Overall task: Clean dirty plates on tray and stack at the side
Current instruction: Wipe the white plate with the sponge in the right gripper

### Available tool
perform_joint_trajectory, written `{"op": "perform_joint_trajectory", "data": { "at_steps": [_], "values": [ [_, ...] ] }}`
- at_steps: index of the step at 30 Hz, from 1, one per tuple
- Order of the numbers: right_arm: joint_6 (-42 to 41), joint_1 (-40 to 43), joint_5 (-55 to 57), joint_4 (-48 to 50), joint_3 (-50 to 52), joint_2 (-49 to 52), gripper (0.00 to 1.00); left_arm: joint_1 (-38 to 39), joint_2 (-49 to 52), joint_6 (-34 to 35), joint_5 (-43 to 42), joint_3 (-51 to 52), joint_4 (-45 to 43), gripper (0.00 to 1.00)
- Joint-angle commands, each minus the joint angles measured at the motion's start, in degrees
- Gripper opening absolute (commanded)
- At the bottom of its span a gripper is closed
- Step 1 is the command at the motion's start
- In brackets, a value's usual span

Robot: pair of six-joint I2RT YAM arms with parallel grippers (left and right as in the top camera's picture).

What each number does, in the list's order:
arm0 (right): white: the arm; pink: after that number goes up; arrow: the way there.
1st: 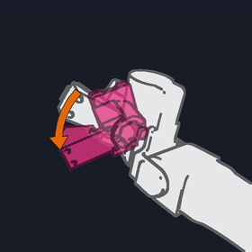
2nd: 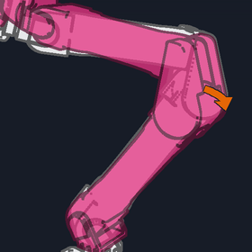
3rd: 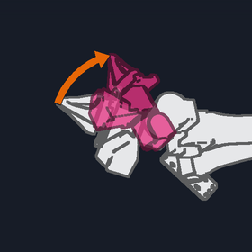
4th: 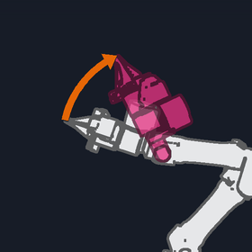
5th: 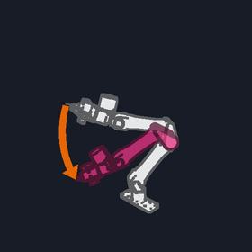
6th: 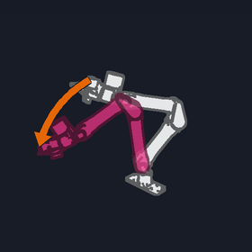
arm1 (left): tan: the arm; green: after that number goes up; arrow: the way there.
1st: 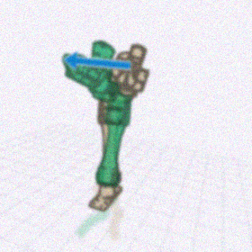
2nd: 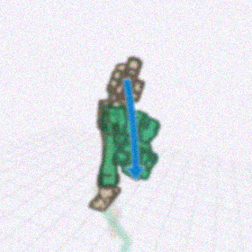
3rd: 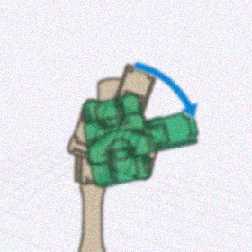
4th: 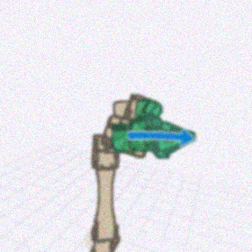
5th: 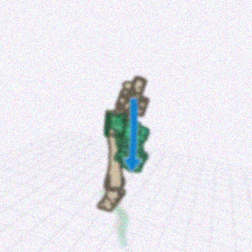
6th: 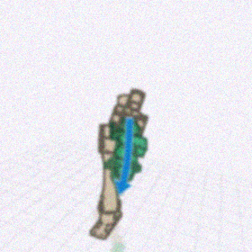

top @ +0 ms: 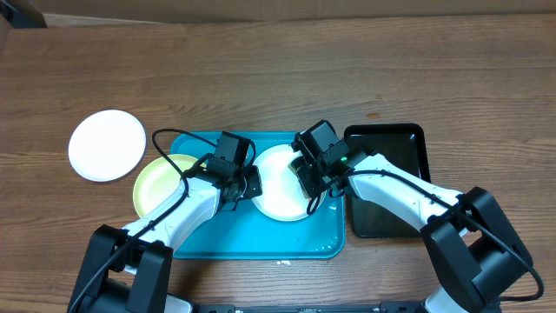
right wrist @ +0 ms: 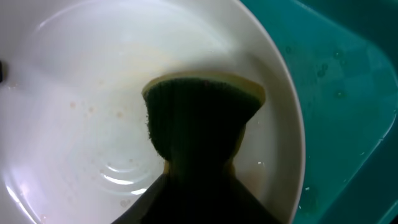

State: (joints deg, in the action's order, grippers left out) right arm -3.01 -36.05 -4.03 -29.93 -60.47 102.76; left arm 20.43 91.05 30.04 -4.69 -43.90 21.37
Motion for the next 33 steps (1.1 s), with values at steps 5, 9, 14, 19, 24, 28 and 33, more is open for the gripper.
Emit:
{"op": "perform_joint_trajectory", "data": {
  "at_steps": [5, 9, 14, 19, 24, 28, 33],
  "values": [
    [-0.46, -0.31, 5.90, 2.64, 1.75, -0.07, 0.08, 0.17, 0.57, 0.15, 0.85, -0.39, -0.17, 0.04],
    [-3.96, -0.31, 4.24, 2.34, 2.14, -0.07, 0.04, 0.17, 0.57, 0.17, 0.85, -0.39, -0.28, 0.04],
    [-8.37, -0.31, -0.70, 3.54, 4.15, -0.07, 0.04, 0.17, 0.57, 0.15, 0.85, -0.39, -0.42, 0.04],
    [-9.84, -0.31, -6.71, 5.60, 5.77, 0.59, 0.04, 0.17, 0.57, 0.17, 0.83, -0.39, -0.44, 0.04],
    [-14.86, -0.31, -8.31, 6.34, 5.77, 1.55, 0.04, 0.17, 0.57, 0.17, 0.85, -0.39, -0.46, 0.04],
    [-17.25, -0.31, -11.65, 8.70, 5.77, 1.57, 0.05, 0.17, 0.57, 0.17, 0.85, -0.39, -0.44, 0.04],
    [-18.08, 1.53, -18.16, 13.18, 4.28, 1.55, 0.06, 0.17, 0.57, 0.15, 0.85, -0.39, -0.42, 0.04]
  ]
}}
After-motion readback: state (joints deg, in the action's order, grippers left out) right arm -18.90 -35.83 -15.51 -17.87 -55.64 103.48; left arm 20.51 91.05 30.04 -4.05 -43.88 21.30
